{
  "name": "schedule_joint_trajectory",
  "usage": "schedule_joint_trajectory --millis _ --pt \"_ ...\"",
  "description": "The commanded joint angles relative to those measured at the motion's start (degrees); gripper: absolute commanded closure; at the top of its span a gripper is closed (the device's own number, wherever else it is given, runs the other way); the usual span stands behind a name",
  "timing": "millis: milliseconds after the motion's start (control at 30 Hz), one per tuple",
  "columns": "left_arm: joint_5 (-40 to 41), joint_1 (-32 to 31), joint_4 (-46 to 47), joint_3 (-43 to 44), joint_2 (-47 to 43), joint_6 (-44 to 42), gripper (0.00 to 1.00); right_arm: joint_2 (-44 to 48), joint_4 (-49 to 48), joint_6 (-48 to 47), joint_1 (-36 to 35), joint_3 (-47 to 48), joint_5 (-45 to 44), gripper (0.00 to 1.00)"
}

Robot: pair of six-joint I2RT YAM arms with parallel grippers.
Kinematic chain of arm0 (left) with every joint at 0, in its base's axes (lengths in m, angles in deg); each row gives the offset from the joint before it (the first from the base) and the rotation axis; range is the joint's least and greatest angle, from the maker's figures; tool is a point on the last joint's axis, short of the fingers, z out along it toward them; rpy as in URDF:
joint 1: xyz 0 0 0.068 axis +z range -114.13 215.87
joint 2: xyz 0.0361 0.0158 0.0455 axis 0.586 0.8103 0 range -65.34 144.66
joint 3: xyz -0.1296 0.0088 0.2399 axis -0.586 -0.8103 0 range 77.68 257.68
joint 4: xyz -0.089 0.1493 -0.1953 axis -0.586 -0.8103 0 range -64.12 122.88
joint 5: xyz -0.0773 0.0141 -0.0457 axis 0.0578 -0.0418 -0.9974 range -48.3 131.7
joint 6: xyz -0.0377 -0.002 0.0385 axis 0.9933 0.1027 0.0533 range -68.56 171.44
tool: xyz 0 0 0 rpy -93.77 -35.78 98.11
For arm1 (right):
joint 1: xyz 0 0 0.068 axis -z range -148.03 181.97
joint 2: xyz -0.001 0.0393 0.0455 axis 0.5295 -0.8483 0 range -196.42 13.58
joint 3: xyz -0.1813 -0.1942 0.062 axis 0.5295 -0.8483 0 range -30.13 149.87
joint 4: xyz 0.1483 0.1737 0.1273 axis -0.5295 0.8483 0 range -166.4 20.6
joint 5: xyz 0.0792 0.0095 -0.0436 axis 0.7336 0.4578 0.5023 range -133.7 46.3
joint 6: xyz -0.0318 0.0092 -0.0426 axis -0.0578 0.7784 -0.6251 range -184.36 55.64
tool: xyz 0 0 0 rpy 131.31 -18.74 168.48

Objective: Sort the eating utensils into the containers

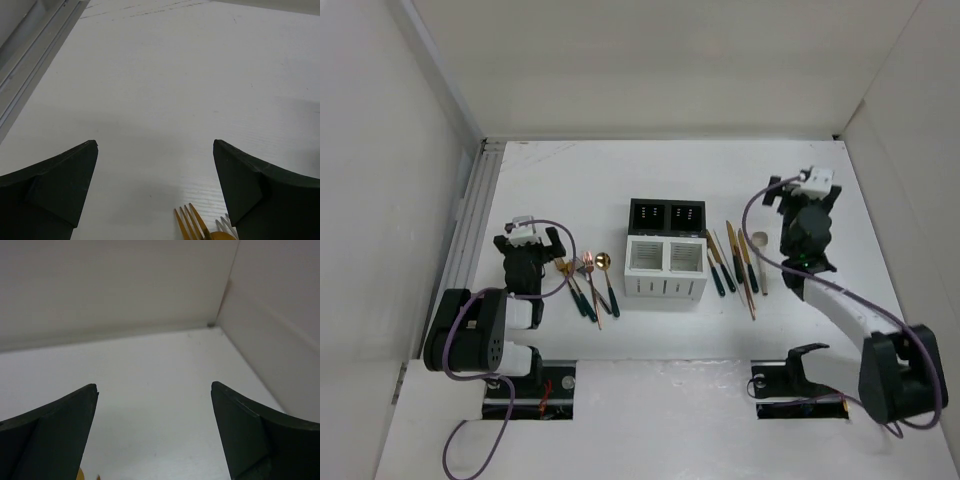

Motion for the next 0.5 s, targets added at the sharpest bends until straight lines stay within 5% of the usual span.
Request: schedule_joint_trajectory --millis 0,133,200,267,333,367,433,467 --pt "-1.28 -0.45 9.75 2.10 -1.24 -0.22 0.00 9.54 20.27 -7.12 -2.85 14.09 -5.75 0.00" --pt "-4.16 -2.75 10.27 1.48 -3.16 -5.13 0.00 9.83 34.91 -19.93 -8.82 35.50 -23.91 0.00" --pt "-2.43 -2.75 12.28 0.51 -5.09 -5.14 0.00 4.76 36.16 -34.72 -11.90 40.11 -35.51 0.00" --pt "-8.54 -2.75 -8.70 5.75 -17.27 -8.36 0.00 0.87 36.16 -37.64 -12.79 44.94 -53.43 0.00" --pt "-16.28 -5.10 -27.70 19.49 -23.97 -20.82 0.00 -2.74 36.16 -31.14 -12.00 48.47 -63.55 0.00" --pt "-13.52 -6.08 -37.97 23.24 -24.00 -25.31 0.00 -2.75 36.16 -32.00 -16.35 49.18 -68.13 0.00" --pt "-5.37 -7.57 -44.28 29.49 -23.22 -26.24 0.00 -1.18 36.16 -37.87 -22.60 46.48 -67.48 0.00" --pt "8.17 -9.41 -48.14 34.39 -20.68 -23.97 0.00 -0.56 36.16 -38.51 -28.46 45.42 -68.25 0.00"
